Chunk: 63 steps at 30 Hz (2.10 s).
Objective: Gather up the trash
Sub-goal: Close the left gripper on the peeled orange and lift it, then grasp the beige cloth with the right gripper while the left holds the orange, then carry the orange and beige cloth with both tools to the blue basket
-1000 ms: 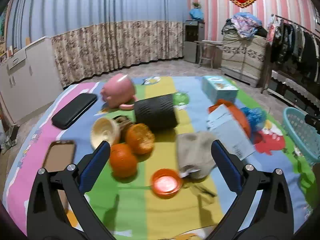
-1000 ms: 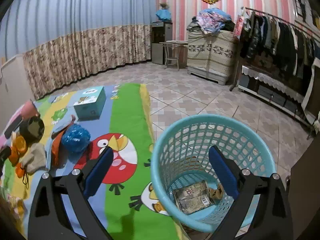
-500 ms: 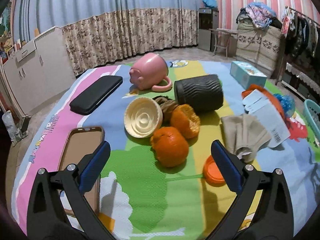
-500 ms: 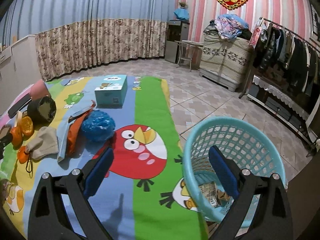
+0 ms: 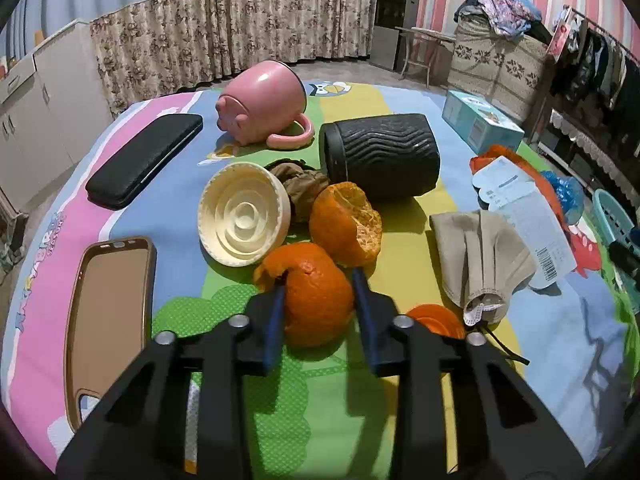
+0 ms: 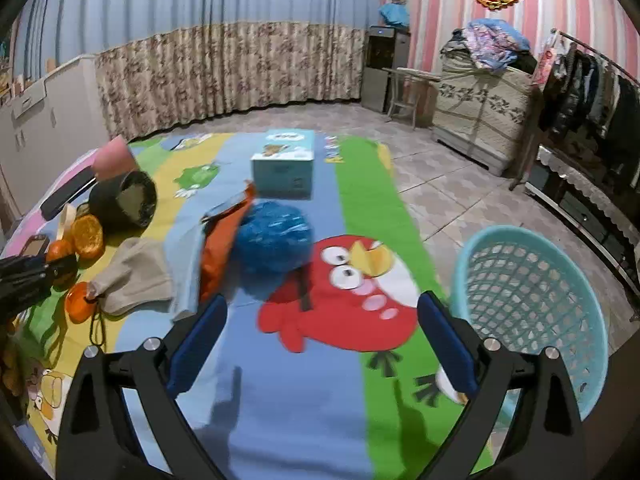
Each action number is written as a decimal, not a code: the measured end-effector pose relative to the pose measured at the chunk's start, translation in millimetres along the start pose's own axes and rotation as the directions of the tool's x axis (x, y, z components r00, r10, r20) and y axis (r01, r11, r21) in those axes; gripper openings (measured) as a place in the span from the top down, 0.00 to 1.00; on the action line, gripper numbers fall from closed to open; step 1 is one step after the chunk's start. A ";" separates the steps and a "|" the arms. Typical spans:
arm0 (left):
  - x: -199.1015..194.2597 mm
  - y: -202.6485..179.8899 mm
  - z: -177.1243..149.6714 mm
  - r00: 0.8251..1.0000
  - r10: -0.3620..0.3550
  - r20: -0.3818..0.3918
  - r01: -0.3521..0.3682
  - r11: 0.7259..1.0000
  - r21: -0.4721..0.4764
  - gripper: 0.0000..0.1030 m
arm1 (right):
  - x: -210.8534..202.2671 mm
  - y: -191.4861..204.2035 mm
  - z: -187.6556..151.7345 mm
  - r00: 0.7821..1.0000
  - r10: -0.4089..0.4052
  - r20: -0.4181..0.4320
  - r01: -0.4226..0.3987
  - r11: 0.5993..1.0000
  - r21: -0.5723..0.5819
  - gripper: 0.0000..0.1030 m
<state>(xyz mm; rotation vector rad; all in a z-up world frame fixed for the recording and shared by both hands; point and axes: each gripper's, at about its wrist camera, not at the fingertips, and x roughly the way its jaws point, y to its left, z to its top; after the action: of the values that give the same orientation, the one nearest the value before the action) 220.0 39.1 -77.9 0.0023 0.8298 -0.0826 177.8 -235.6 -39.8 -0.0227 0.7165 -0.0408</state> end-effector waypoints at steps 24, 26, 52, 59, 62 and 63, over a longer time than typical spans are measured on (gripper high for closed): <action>-52.9 87.1 3.5 0.974 0.101 0.204 -0.092 0.994 -0.054 0.79 | 21.6 133.2 19.4 0.993 0.099 -0.065 -0.105 0.989 -0.101 0.10; -53.4 92.7 4.0 0.973 0.103 0.208 -0.093 0.994 -0.060 0.79 | 31.1 143.1 21.0 0.994 0.071 -0.077 -0.081 0.988 -0.133 0.13; -74.7 71.8 23.9 0.958 0.133 0.254 -0.131 0.991 -0.021 0.79 | -14.5 109.0 43.2 0.978 0.209 0.016 -0.206 0.972 -0.113 0.86; -86.8 38.2 34.7 0.952 0.111 0.285 -0.121 0.992 0.019 0.79 | -39.0 61.9 47.5 0.986 0.148 0.079 -0.142 0.987 -0.080 0.86; -87.1 22.2 39.4 0.953 0.089 0.290 -0.102 0.994 0.029 0.79 | -44.5 34.3 46.8 0.989 0.122 0.089 -0.118 0.992 -0.048 0.85; -86.5 18.3 40.7 0.953 0.082 0.290 -0.094 0.995 0.030 0.79 | -45.4 27.6 46.1 0.989 0.116 0.091 -0.112 0.993 -0.042 0.85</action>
<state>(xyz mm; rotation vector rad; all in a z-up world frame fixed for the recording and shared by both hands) 193.2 62.2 12.8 0.0664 0.5342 -0.0158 174.7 -205.6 23.7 -0.0191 0.6245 0.0825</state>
